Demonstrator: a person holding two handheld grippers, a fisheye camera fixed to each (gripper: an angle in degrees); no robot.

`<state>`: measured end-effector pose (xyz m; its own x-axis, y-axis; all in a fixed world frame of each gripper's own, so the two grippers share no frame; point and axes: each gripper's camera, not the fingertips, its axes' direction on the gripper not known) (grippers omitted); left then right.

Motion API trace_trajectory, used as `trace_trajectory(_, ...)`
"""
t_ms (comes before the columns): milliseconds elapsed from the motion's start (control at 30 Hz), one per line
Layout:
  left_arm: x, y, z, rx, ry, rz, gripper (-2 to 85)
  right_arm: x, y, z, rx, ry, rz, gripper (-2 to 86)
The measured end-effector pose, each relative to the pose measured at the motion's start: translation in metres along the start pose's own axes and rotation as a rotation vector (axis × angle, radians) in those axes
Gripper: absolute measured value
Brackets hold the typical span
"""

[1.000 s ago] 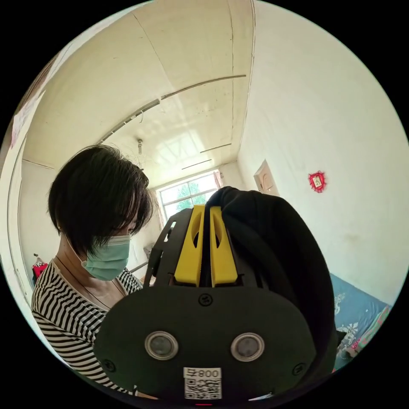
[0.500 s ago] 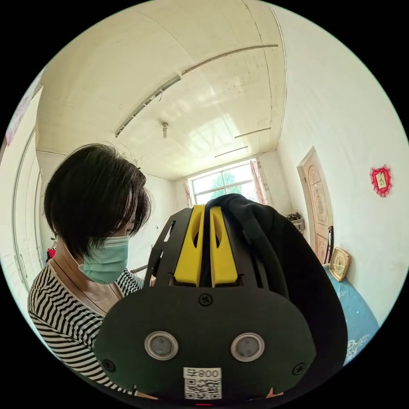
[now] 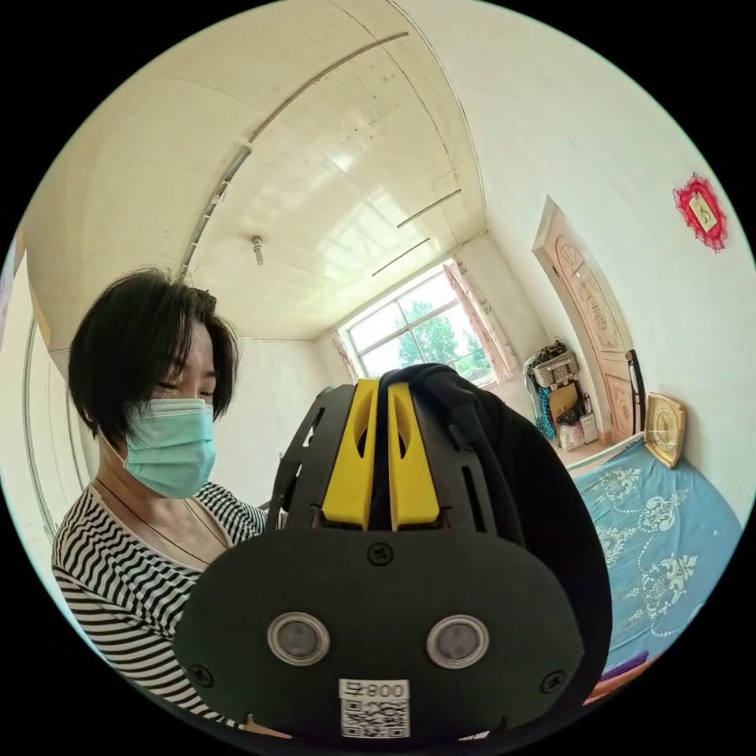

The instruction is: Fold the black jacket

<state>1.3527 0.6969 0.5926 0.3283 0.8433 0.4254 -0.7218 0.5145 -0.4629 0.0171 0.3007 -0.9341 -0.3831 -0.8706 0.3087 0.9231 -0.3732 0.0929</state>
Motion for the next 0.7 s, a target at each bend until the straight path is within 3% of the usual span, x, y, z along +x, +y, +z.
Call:
trace_trajectory(300,-0.071,-0.108,0.036,-0.024,-0.110,0.085,1.2,0.203,-0.036,0.051,-0.048,-0.147,0.062,1.5)
trace_trajectory(500,-0.132,-0.154,0.059,0.035,-0.074,0.030,0.9,0.305,-0.022,0.056,-0.048,-0.243,0.192,0.8)
trace_trajectory(700,-0.186,-0.193,0.102,-0.016,-0.017,0.027,1.0,0.358,0.031,0.026,-0.031,-0.007,0.285,1.0)
